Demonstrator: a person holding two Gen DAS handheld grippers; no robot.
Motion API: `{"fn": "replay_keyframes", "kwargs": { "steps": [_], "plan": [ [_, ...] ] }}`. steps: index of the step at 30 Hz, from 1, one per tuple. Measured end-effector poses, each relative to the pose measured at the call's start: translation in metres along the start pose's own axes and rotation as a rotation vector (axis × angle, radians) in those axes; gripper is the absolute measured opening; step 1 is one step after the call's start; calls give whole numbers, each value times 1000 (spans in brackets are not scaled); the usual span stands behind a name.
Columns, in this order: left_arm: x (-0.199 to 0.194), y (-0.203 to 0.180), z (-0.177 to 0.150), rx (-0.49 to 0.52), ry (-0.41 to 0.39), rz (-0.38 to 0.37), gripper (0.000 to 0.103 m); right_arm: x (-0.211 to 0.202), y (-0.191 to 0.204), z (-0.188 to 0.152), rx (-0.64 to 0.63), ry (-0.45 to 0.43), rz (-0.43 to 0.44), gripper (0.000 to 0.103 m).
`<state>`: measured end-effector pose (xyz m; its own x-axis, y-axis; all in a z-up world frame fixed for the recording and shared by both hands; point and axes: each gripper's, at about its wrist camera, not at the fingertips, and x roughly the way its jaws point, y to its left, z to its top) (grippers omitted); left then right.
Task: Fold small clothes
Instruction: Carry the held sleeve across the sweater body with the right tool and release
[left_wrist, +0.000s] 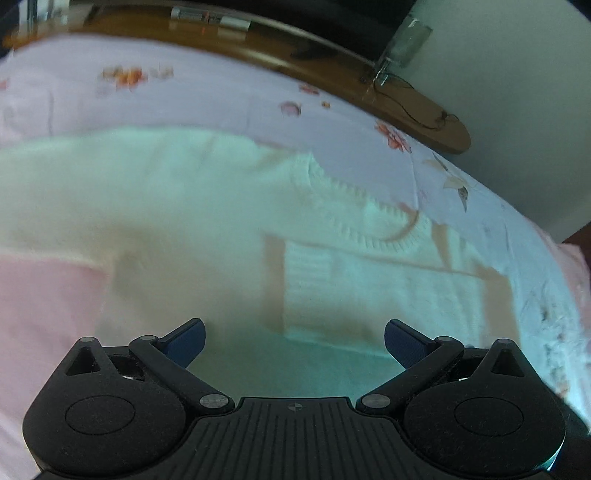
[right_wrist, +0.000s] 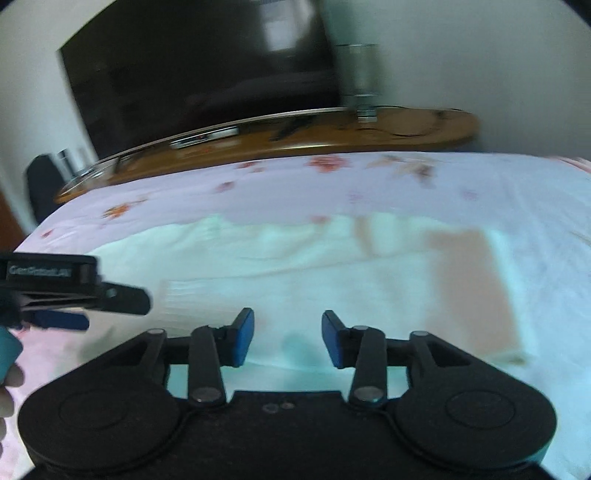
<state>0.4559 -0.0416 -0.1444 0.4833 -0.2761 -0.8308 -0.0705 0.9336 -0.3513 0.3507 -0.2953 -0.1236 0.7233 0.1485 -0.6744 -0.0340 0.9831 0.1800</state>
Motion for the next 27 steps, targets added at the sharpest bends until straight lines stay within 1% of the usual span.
{"fn": "replay_keyframes", "kwargs": {
  "steps": [3,5,7,9,10,11,12,13,14,16,18,19,22,24,25,27],
  "plan": [
    [10,1,-4,-48,18,-26,103,-16,-17,-16,15,-13,-52,49],
    [15,3,-6,-82,19,-54,80,-19,-25,-21,31,-13,-69,49],
    [17,1,-7,-92,0,-62,80,-19,-31,-26,36,-11,-83,49],
    [19,3,-7,-125,-16,-91,79,-22,-38,-30,51,-10,-90,49],
    [19,4,-7,-145,-28,-104,77,-24,-40,-33,60,-8,-90,49],
    [19,6,-7,-162,-39,-116,59,-25,-42,-35,66,-9,-91,49],
    [21,7,-7,-174,-39,-132,46,-27,-44,-36,69,-12,-96,49],
    [24,8,-7,-190,-27,-141,26,-27,-46,-37,70,-13,-99,49],
    [29,9,-6,-207,-11,-147,15,-26,-48,-37,71,-12,-101,49],
    [34,7,-7,-211,-5,-139,15,-27,-51,-38,71,-11,-113,49],
    [31,3,-8,-196,-37,-134,14,-29,-53,-40,60,-15,-132,49],
    [27,1,-9,-193,-61,-130,4,-29,-54,-40,56,-19,-144,49],
    [9,-6,0,-175,-157,-146,4,-31,-56,-42,35,-23,-188,53],
    [-4,-4,12,-175,-222,-142,4,-30,-56,-43,15,-26,-237,64],
    [-13,-2,18,-175,-259,-133,4,-30,-57,-44,9,-28,-254,64],
    [-24,9,30,-181,-307,-119,4,-25,-59,-43,7,-18,-269,64]
  ]
}}
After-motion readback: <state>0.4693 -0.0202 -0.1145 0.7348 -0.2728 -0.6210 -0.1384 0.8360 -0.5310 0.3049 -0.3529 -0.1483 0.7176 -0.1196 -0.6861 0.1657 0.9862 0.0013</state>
